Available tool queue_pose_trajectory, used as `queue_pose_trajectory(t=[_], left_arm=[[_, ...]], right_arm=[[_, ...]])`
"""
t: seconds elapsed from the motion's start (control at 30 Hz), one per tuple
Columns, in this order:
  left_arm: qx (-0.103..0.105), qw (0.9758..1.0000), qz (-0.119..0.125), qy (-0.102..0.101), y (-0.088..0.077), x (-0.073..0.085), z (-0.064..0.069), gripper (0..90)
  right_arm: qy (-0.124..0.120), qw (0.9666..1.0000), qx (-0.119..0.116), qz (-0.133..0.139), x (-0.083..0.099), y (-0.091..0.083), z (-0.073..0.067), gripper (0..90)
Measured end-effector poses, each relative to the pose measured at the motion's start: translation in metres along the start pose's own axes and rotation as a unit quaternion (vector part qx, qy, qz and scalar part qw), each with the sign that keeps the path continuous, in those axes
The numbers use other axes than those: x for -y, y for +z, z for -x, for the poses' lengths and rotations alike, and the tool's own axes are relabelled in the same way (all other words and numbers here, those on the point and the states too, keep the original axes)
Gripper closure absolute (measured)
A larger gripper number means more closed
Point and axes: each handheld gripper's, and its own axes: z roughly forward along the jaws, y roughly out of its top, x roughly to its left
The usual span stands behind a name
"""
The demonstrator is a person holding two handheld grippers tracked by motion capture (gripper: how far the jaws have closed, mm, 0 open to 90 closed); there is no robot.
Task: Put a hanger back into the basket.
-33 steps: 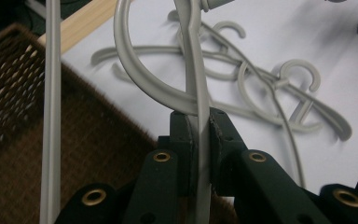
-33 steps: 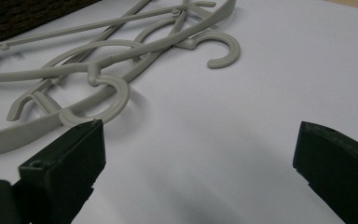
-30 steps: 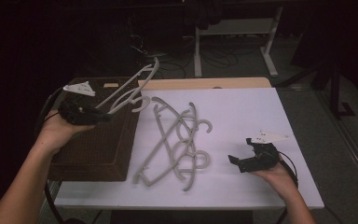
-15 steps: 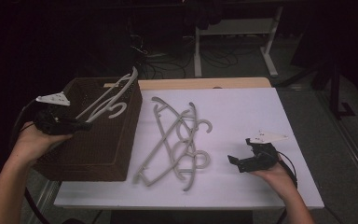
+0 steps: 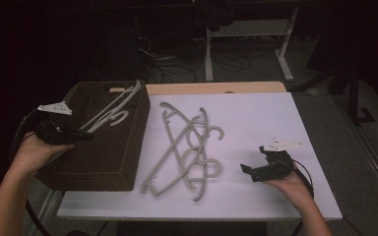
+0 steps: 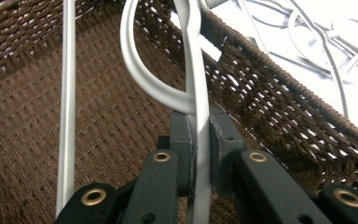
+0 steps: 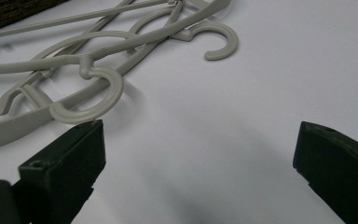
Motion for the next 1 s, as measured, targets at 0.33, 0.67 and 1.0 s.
queue_pose_trajectory(t=[0.33,0.67,1.0], left_arm=[[0.012,0.9998,-0.01,-0.014,0.01,0.014,-0.01,81.3],[-0.002,0.9994,0.0,-0.035,0.025,0.023,-0.021,61.3],[0.02,0.998,0.048,-0.036,0.02,0.005,-0.01,40.7]], right_arm=[[0.001,1.0,0.0,-0.001,0.0,0.0,-0.001,2.1],[0.004,1.0,-0.003,0.0,0.0,0.0,0.0,2.1],[0.005,1.0,-0.004,0.004,-0.003,0.0,0.0,2.1]])
